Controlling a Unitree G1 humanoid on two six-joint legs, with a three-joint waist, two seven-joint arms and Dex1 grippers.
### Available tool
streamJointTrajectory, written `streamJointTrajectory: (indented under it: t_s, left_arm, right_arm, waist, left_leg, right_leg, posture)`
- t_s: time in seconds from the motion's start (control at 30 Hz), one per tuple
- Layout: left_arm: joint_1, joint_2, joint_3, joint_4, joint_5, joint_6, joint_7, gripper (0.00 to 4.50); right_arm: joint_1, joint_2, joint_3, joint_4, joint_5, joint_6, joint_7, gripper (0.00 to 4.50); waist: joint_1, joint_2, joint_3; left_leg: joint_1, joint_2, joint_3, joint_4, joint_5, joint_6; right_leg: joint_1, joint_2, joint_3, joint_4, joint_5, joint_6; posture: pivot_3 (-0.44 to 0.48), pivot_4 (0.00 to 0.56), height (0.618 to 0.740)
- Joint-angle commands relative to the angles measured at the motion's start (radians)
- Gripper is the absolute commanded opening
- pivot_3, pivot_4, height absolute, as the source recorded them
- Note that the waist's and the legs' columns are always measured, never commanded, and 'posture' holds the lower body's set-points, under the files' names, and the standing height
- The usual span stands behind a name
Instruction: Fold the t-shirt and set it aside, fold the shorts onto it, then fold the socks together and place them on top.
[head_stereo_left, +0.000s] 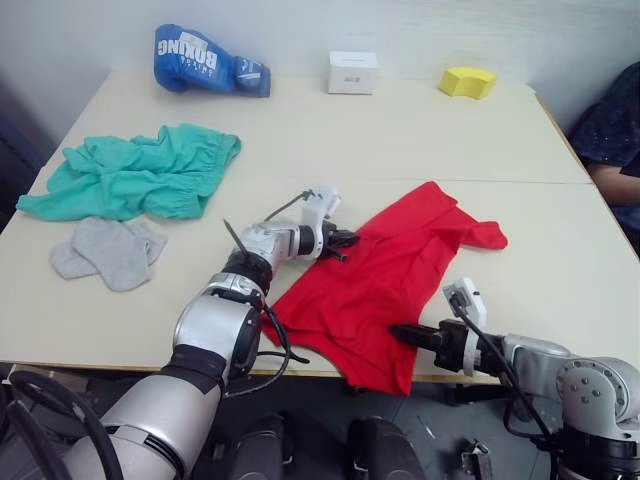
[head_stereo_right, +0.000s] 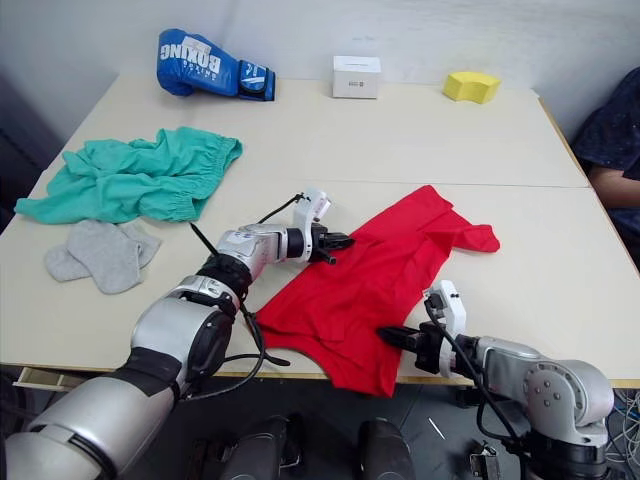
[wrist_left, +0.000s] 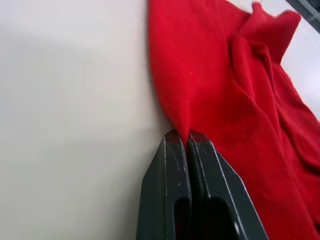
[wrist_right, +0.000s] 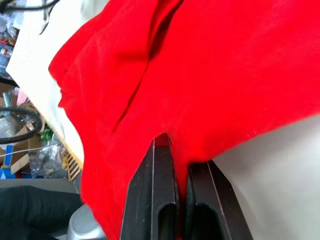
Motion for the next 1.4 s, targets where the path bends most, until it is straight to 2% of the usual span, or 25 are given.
streamJointTrajectory:
  t_s: [0.03, 0.2, 0.3, 0.57, 0.73, 0.83, 0.9, 0.97, 1.1, 1.13, 1.2, 1.23, 1.3, 1.4]
  left_arm:
    - [0.069, 0.054, 0.084, -0.166, -0.077, 0.056, 0.041, 0.00]
    - [0.218, 0.091, 0.157, -0.407, -0.135, 0.136, 0.141, 0.00]
    - [0.267, 0.105, 0.197, -0.468, -0.158, 0.125, 0.195, 0.00]
    - [0.242, 0.167, 0.234, -0.364, -0.161, 0.024, 0.221, 0.00]
    - [0.220, 0.204, 0.177, -0.288, -0.131, 0.003, 0.150, 0.00]
    - [0.230, 0.226, 0.181, -0.301, -0.141, 0.051, 0.164, 0.67]
    - [0.254, 0.238, 0.166, -0.348, -0.134, 0.070, 0.161, 1.27]
    - [0.333, 0.276, 0.101, -0.486, -0.092, 0.069, 0.120, 1.89]
    - [0.548, 0.424, -0.012, -0.844, -0.031, 0.034, 0.010, 3.18]
    - [0.577, 0.450, -0.022, -0.883, -0.024, 0.022, 0.000, 3.49]
    - [0.653, 0.537, -0.060, -0.931, 0.037, -0.126, -0.053, 4.16]
    - [0.692, 0.590, -0.080, -0.931, 0.079, -0.225, -0.079, 4.43]
    - [0.737, 0.682, -0.118, -0.893, 0.162, -0.420, -0.106, 4.49]
    - [0.732, 0.737, -0.144, -0.797, 0.217, -0.644, -0.108, 4.49]
  right_arm:
    - [-0.081, -0.042, 0.047, 0.064, -0.029, -0.074, 0.043, 0.01]
    - [-0.228, -0.057, 0.157, 0.222, -0.098, -0.172, 0.110, 0.01]
    - [-0.310, -0.039, 0.218, 0.326, -0.151, -0.248, 0.148, 0.01]
    - [-0.428, 0.046, 0.330, 0.538, -0.283, -0.439, 0.220, 0.01]
    - [-0.448, 0.055, 0.357, 0.594, -0.342, -0.497, 0.246, 0.01]
    - [-0.435, 0.047, 0.332, 0.537, -0.316, -0.520, 0.294, 0.69]
    - [-0.417, 0.023, 0.334, 0.503, -0.327, -0.548, 0.319, 1.38]
    - [-0.372, -0.045, 0.349, 0.454, -0.370, -0.618, 0.368, 2.07]
    - [-0.270, -0.229, 0.388, 0.424, -0.553, -0.997, 0.519, 3.54]
    - [-0.263, -0.242, 0.387, 0.434, -0.570, -1.062, 0.541, 3.86]
    - [-0.250, -0.268, 0.383, 0.478, -0.616, -1.228, 0.586, 4.50]
    - [-0.246, -0.282, 0.388, 0.525, -0.654, -1.343, 0.609, 4.50]
    - [-0.257, -0.303, 0.412, 0.653, -0.764, -1.627, 0.618, 4.50]
    - [-0.318, -0.272, 0.424, 0.848, -0.843, -1.929, 0.585, 4.50]
  waist:
    - [-0.014, 0.000, 0.000]
    - [-0.015, 0.000, 0.000]
    - [-0.014, 0.000, 0.000]
    - [-0.014, 0.000, 0.000]
    - [-0.015, 0.000, 0.000]
    - [-0.015, 0.000, 0.000]
    - [-0.017, 0.000, 0.000]
    - [-0.019, 0.000, 0.000]
    - [-0.023, 0.000, 0.000]
    - [-0.025, 0.000, 0.000]
    - [-0.027, 0.000, 0.000]
    - [-0.027, 0.000, 0.000]
    - [-0.022, 0.000, 0.000]
    - [-0.021, 0.001, 0.000]
  left_leg:
    - [0.000, 0.000, 0.000, 0.000, 0.000, -0.001]
    - [0.000, 0.000, 0.000, 0.000, 0.004, -0.007]
    - [0.000, 0.000, 0.000, 0.001, 0.005, -0.007]
    - [0.000, -0.001, 0.000, 0.001, 0.005, -0.006]
    - [0.000, -0.001, 0.001, 0.002, 0.005, -0.006]
    - [0.000, -0.001, 0.001, 0.002, 0.005, -0.006]
    - [0.000, -0.001, 0.001, 0.001, 0.005, -0.006]
    - [0.000, -0.001, 0.001, 0.000, 0.005, -0.007]
    - [0.001, -0.001, 0.004, -0.002, 0.004, -0.008]
    - [0.001, 0.000, 0.005, -0.002, 0.004, -0.008]
    - [0.003, 0.001, 0.006, -0.002, 0.004, -0.009]
    - [0.004, 0.001, 0.007, -0.002, 0.004, -0.009]
    - [0.006, 0.002, 0.007, -0.004, 0.003, -0.014]
    - [0.006, 0.002, 0.007, -0.004, 0.002, -0.016]
  right_leg:
    - [0.000, 0.000, 0.000, 0.000, 0.000, 0.000]
    - [0.000, 0.001, 0.000, 0.001, 0.000, 0.000]
    - [0.000, 0.000, 0.000, 0.001, 0.000, 0.000]
    - [0.001, 0.001, -0.002, 0.001, 0.000, 0.001]
    - [0.001, 0.001, -0.007, 0.002, 0.001, 0.002]
    - [0.000, 0.001, -0.007, 0.002, 0.001, 0.002]
    - [0.000, 0.001, -0.007, 0.002, 0.001, 0.002]
    - [0.000, 0.001, -0.007, 0.002, 0.001, 0.002]
    - [0.000, 0.002, -0.005, 0.002, 0.001, 0.002]
    - [0.000, 0.002, -0.004, 0.001, 0.001, 0.002]
    - [0.000, 0.002, -0.003, -0.002, 0.001, 0.002]
    - [0.000, 0.003, -0.002, -0.002, 0.001, 0.002]
    - [0.001, 0.002, -0.001, -0.001, 0.001, 0.002]
    - [0.001, 0.000, 0.000, -0.001, 0.002, 0.001]
  posture:
    - [0.000, 0.150, 0.740]
    - [0.000, 0.150, 0.740]
    - [0.000, 0.150, 0.740]
    - [0.000, 0.150, 0.740]
    - [0.000, 0.150, 0.740]
    - [0.000, 0.150, 0.740]
    - [0.000, 0.150, 0.740]
    - [0.000, 0.150, 0.740]
    - [0.000, 0.150, 0.740]
    - [0.000, 0.150, 0.740]
    - [0.000, 0.150, 0.740]
    - [0.000, 0.150, 0.740]
    - [0.000, 0.150, 0.740]
    - [0.000, 0.150, 0.740]
